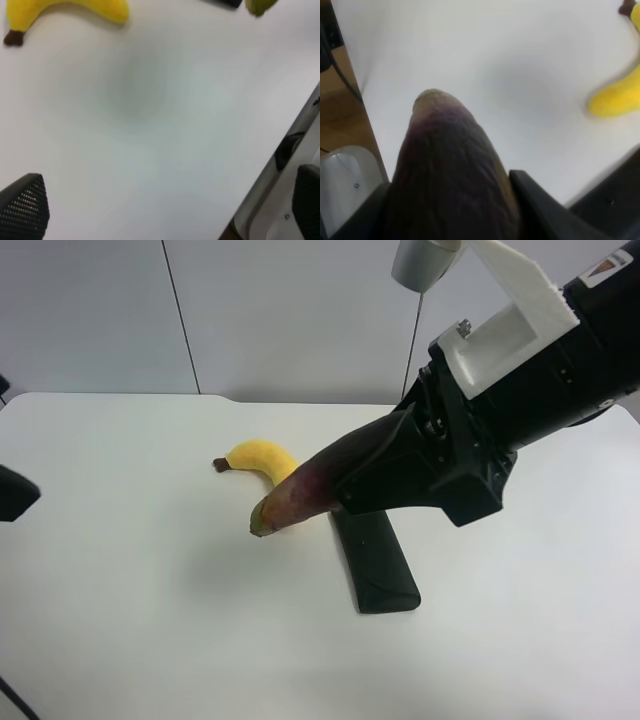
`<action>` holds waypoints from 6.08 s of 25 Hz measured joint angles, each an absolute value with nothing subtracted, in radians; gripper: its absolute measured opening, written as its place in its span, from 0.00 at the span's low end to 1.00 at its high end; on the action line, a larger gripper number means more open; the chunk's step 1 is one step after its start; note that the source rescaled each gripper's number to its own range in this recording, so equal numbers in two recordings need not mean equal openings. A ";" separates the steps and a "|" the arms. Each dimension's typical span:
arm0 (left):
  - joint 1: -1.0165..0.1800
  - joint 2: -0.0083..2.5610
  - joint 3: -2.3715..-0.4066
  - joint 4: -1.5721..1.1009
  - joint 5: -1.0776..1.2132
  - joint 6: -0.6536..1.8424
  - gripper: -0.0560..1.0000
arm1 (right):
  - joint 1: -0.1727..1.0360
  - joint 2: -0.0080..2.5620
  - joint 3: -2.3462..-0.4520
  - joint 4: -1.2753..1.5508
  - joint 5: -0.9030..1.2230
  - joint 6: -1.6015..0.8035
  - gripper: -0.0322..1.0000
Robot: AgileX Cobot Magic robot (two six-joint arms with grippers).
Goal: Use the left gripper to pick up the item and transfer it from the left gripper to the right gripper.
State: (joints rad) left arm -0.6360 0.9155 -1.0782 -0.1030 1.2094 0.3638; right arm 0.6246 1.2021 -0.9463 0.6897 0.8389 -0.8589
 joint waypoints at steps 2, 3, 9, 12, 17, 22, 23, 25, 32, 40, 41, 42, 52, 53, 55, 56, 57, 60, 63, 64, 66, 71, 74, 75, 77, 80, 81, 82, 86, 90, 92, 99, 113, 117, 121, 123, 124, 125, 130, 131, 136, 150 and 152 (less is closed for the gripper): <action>-0.636 0.843 -1.021 -0.098 1.211 0.355 1.00 | 0.625 1.202 -0.946 0.690 0.839 -0.859 0.04; -0.636 0.801 -0.983 -0.097 1.211 0.350 1.00 | 0.625 1.202 -0.946 0.690 0.839 -0.859 0.04; -0.636 0.550 -0.771 -0.097 1.217 0.273 1.00 | 0.625 1.202 -0.946 0.690 0.839 -0.859 0.04; -0.636 0.429 -0.687 -0.097 1.217 0.210 1.00 | 0.625 1.202 -0.946 0.690 0.839 -0.859 0.04; -0.636 0.247 -0.591 -0.091 1.197 0.127 1.00 | 0.625 1.202 -0.946 0.690 0.839 -0.859 0.04; -0.636 0.118 -0.554 -0.017 1.184 0.010 1.00 | 0.625 1.202 -0.946 0.690 0.839 -0.859 0.04; -0.636 0.101 -0.555 0.000 1.180 -0.019 1.00 | 0.625 1.202 -0.946 0.690 0.839 -0.859 0.04; -0.636 0.060 -0.551 0.039 1.158 -0.054 1.00 | 0.625 1.202 -0.946 0.690 0.839 -0.859 0.04; -0.636 -0.006 -0.509 0.039 1.069 -0.065 1.00 | 0.625 1.202 -0.946 0.690 0.839 -0.859 0.04; -0.636 -0.006 -0.509 0.038 1.060 -0.065 1.00 | 0.625 1.202 -0.946 0.690 0.839 -0.859 0.04; -0.635 -0.006 -0.509 0.039 1.060 -0.065 1.00 | 0.625 1.202 -0.946 0.690 0.838 -0.859 0.04; -0.628 -0.006 -0.509 0.039 1.060 -0.065 1.00 | 0.625 1.202 -0.946 0.690 0.838 -0.859 0.04; -0.243 -0.006 -0.509 0.039 1.060 -0.062 1.00 | 0.625 1.202 -0.946 0.612 0.769 -0.783 0.04; -0.195 -0.006 -0.509 0.039 1.060 -0.062 1.00 | 0.625 1.202 -0.946 0.581 0.755 -0.751 0.04; -0.116 -0.006 -0.509 0.039 1.060 -0.062 1.00 | 0.625 1.204 -0.946 0.506 0.743 -0.684 0.04; -0.079 -0.006 -0.509 0.039 1.060 -0.062 1.00 | 0.625 1.210 -0.946 0.459 0.742 -0.640 0.04; -0.048 -0.006 -0.509 0.039 1.060 -0.062 1.00 | 0.625 1.214 -0.946 0.407 0.742 -0.592 0.04; 0.016 -0.006 -0.509 0.039 1.060 -0.062 1.00 | 0.625 1.233 -0.946 0.245 0.712 -0.432 0.04; 0.044 -0.006 -0.509 0.039 1.060 -0.062 1.00 | 0.615 1.250 -0.946 0.064 0.669 -0.245 0.04; 0.046 -0.006 -0.509 0.039 1.060 -0.062 1.00 | 0.606 1.259 -0.946 0.000 0.660 -0.180 0.04; 0.048 -0.006 -0.509 0.039 1.060 -0.062 1.00 | 0.572 1.281 -0.946 -0.097 0.657 -0.077 0.04; 0.050 -0.006 -0.509 0.039 1.060 -0.062 1.00 | 0.482 1.347 -0.946 -0.225 0.624 0.032 0.04; 0.050 -0.006 -0.509 0.039 1.060 -0.061 1.00 | 0.438 1.387 -0.946 -0.234 0.603 0.033 0.04; 0.050 -0.006 -0.509 0.039 1.060 -0.061 1.00 | 0.426 1.400 -0.946 -0.237 0.595 0.033 0.04; 0.050 -0.006 -0.509 0.039 1.060 -0.061 1.00 | 0.409 1.433 -0.946 -0.256 0.559 0.031 0.04; 0.050 -0.006 -0.509 0.039 1.060 -0.061 1.00 | 0.401 1.481 -0.946 -0.298 0.496 0.024 0.04; 0.050 -0.006 -0.509 0.039 1.060 -0.061 1.00 | 0.401 1.500 -0.946 -0.315 0.472 0.023 0.04; 0.050 -0.006 -0.509 0.039 1.060 -0.061 1.00 | 0.401 1.516 -0.946 -0.330 0.452 0.022 0.04; 0.050 -0.006 -0.509 0.039 1.060 -0.061 1.00 | 0.401 1.599 -0.947 -0.383 0.378 0.022 0.04; 0.050 -0.006 -0.509 0.039 1.060 -0.061 1.00 | 0.401 1.680 -0.947 -0.419 0.315 0.022 0.04; 0.050 -0.006 -0.509 0.039 1.060 -0.061 1.00 | 0.401 1.716 -0.947 -0.442 0.294 0.022 0.04; 0.050 -0.006 -0.509 0.039 1.060 -0.061 1.00 | 0.386 1.778 -0.947 -0.469 0.251 0.022 0.04; 0.050 -0.006 -0.509 0.039 1.060 -0.061 1.00 | 0.325 1.780 -0.947 -0.469 0.215 -0.016 0.06; 0.050 -0.006 -0.509 0.039 1.060 -0.061 1.00 | 0.325 1.780 -0.947 -0.469 0.215 -0.018 0.60; 0.050 -0.006 -0.509 0.039 1.060 -0.061 1.00 | 0.325 1.780 -0.947 -0.469 0.215 -0.018 0.94; 0.050 -0.006 -0.509 0.039 1.060 -0.061 1.00 | 0.325 1.780 -0.947 -0.469 0.217 -0.018 0.97; 0.050 -0.006 -0.509 0.039 1.060 -0.061 1.00 | 0.325 1.780 -0.947 -0.469 0.219 -0.018 0.98; 0.050 -0.006 -0.509 0.039 1.060 -0.061 1.00 | 0.325 1.780 -0.947 -0.469 0.219 -0.018 0.98; 0.050 -0.006 -0.509 0.039 1.060 -0.061 1.00 | 0.325 1.780 -0.947 -0.469 0.223 -0.015 0.98; 0.050 -0.006 -0.509 0.039 1.060 -0.061 1.00 | 0.325 1.780 -0.947 -0.469 0.227 -0.015 0.98; 0.050 -0.006 -0.509 0.039 1.060 -0.061 1.00 | 0.325 1.780 -0.947 -0.461 0.241 -0.012 0.98; 0.050 -0.006 -0.509 0.039 1.060 -0.061 1.00 | 0.325 1.593 -0.947 -0.346 0.342 -0.012 0.98; 0.050 -0.006 -0.509 0.039 1.060 -0.061 1.00 | 0.325 1.528 -0.947 -0.322 0.389 -0.012 0.97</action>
State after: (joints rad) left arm 0.0502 -0.0061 -0.5093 0.0392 1.0596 -0.0613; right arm 0.3245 1.5282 -0.9471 -0.3217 0.3891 -0.0122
